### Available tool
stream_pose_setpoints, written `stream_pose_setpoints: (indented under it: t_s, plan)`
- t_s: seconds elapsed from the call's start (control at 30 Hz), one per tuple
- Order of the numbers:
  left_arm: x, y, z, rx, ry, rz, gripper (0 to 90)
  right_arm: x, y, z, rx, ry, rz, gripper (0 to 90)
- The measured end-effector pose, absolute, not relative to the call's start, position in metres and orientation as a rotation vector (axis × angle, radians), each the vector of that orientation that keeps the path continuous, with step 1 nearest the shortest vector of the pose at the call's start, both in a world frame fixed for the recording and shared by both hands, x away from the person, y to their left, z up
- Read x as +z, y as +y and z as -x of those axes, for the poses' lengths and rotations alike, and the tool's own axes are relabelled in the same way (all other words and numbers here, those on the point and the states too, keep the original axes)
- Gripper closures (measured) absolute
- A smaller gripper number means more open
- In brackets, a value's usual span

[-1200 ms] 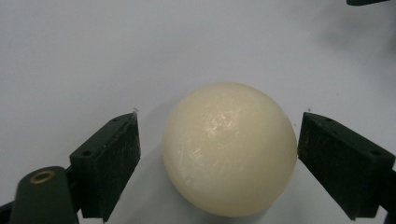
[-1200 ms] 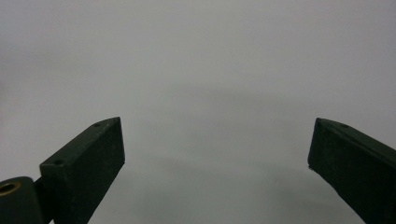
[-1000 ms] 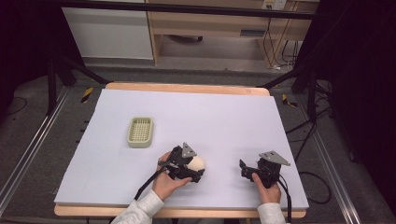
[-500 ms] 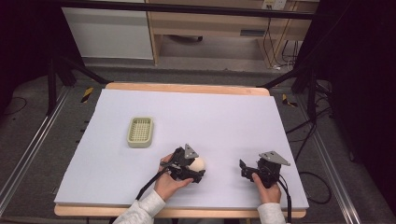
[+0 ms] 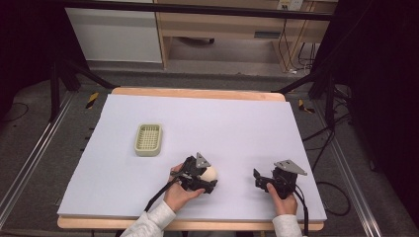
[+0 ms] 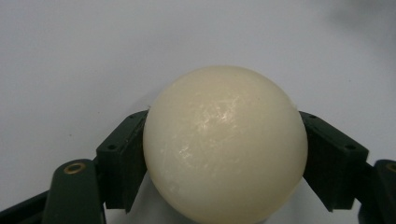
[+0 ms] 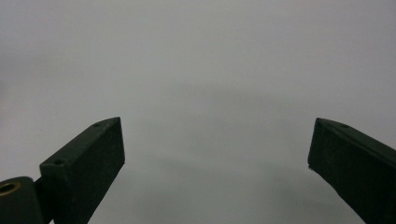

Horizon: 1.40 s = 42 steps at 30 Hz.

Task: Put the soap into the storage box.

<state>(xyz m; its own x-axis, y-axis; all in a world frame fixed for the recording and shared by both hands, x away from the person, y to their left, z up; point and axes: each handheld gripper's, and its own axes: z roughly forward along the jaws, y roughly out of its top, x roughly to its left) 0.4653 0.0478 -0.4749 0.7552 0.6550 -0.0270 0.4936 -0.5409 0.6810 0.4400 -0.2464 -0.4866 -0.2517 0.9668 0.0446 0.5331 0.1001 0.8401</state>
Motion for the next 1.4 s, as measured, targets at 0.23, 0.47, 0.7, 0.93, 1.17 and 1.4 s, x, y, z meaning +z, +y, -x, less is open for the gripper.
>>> stream_pose_setpoints:
  t_s: [0.23,0.47,0.7,0.93,1.17,1.4]
  plan:
    - [-0.475,0.047,-0.465,0.312,0.861,-2.253,23.9,-0.487,-0.246,-0.440,1.052,1.850,-1.463,4.2]
    - [-0.473,0.048,-0.465,0.308,0.867,-2.264,24.0,-0.487,-0.247,-0.440,1.053,1.851,-1.464,4.2]
    - [-0.469,0.052,-0.464,0.300,0.875,-2.252,24.1,-0.487,-0.247,-0.440,1.051,1.849,-1.458,4.3]
    - [-0.460,0.060,-0.463,0.314,0.872,-2.246,24.1,-0.487,-0.247,-0.440,1.051,1.849,-1.459,4.2]
    - [-0.451,0.071,-0.462,0.326,0.870,-2.241,24.1,-0.487,-0.247,-0.440,1.051,1.847,-1.460,4.3]
    - [-0.444,0.082,-0.464,0.341,0.883,-2.231,24.1,-0.487,-0.247,-0.440,1.051,1.847,-1.460,4.3]
